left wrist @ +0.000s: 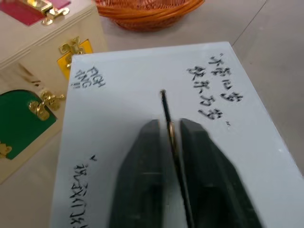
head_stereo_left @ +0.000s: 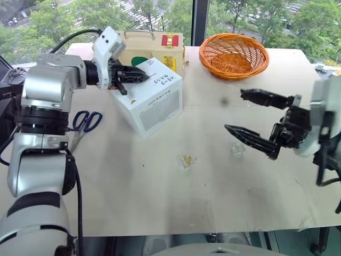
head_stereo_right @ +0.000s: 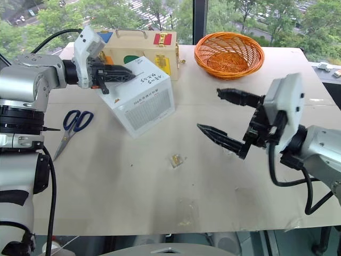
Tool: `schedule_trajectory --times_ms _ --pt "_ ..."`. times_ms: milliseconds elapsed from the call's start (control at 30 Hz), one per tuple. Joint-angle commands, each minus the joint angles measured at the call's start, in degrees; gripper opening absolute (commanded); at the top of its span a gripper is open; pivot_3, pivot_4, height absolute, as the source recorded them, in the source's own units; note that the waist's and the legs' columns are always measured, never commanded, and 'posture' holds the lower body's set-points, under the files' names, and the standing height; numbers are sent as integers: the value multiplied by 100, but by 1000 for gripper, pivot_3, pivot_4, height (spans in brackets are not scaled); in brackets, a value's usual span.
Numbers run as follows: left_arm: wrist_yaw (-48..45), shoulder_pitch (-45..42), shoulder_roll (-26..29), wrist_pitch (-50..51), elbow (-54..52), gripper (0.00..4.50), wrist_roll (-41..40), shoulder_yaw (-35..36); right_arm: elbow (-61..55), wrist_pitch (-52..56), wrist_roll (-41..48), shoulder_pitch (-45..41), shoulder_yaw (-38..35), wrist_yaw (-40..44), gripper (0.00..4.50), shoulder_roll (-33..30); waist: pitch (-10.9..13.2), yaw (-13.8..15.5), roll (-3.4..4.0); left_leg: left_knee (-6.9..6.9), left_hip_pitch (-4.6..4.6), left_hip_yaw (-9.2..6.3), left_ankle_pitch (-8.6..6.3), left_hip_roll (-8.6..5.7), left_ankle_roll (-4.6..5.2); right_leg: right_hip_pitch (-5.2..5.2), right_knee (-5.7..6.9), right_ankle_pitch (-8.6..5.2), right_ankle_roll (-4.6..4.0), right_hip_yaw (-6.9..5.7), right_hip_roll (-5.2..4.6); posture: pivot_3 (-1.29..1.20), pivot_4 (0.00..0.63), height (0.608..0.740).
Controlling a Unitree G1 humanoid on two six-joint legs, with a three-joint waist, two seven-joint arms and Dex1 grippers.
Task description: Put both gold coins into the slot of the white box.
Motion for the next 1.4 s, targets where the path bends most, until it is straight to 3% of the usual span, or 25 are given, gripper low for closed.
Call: schedule_trajectory --times_ms 33,133,200,333,433,533,667,833,1000,1133,1400 --pt "-300 -92 193 1126 -853 2668 -1159 959 -188 150 -431 215 530 -190 4500 56 1 -13 -2 0 -1 -1 0 0 0 -1 -1 0 0 1 0 0 150 740" --pt "-464 271 313 1990 -1707 2668 -2046 1429 -111 310 -951 331 1270 -272 4500 191 0 -67 0 -1 4 -5 0 1 0 -4 2 -1 2 14 -1 0 150 740" --pt "-694 988 515 2311 -2599 2668 -2569 1630 49 434 -1295 360 1880 -308 4500 402 -3 -91 5 -2 10 -4 0 2 0 -4 8 -3 4 18 -1 0 150 740" --pt "-1029 2365 823 2089 -3890 2668 -2967 1752 286 597 -1885 444 2488 -364 4500 669 -1 -74 7 -2 15 0 1 5 -1 -14 25 -3 2 26 1 0 150 740" --pt "-891 3076 818 2123 -4395 2668 -3266 1934 337 806 -1742 468 2529 -272 4500 826 -1 -21 5 5 14 -1 1 4 -2 -15 32 -5 -2 27 0 0 150 740" --pt "-939 4292 791 1204 -4923 2668 -2722 1882 424 905 -1739 337 2698 -287 4500 1213 -6 -38 8 13 26 6 1 2 -1 -6 37 -15 -20 40 -3 0 150 740" --pt "-594 5079 543 280 -5059 2668 -2117 1694 635 951 -2059 193 2955 -277 4500 1551 -7 -20 5 13 35 6 1 2 -1 -1 44 -16 -22 40 -3 0 150 740" --pt "-119 5358 187 -193 -5070 2668 -1756 1319 794 935 -2301 135 3085 -115 4500 1752 -9 21 5 13 33 5 2 0 -2 0 41 -15 -23 38 -3 0 150 740" --pt "303 5200 387 419 -5669 2719 -2285 1455 1172 1131 -2453 -117 3174 -83 2305 2065 -9 -27 2 12 21 3 1 1 -1 -8 36 -14 -20 35 -2 0 150 740" --pt "529 4765 581 873 -5696 2719 -2649 1407 1335 1405 -2403 -369 3210 -151 2305 2414 -9 -33 3 13 24 -3 1 0 -1 -8 47 -12 -17 30 0 0 150 740" --pt "250 4930 760 520 -5289 2719 -2418 1318 1571 1834 -2567 -615 3330 -248 2305 2832 -8 -50 4 9 25 0 1 1 -1 -13 49 -10 -13 34 9 0 150 740"
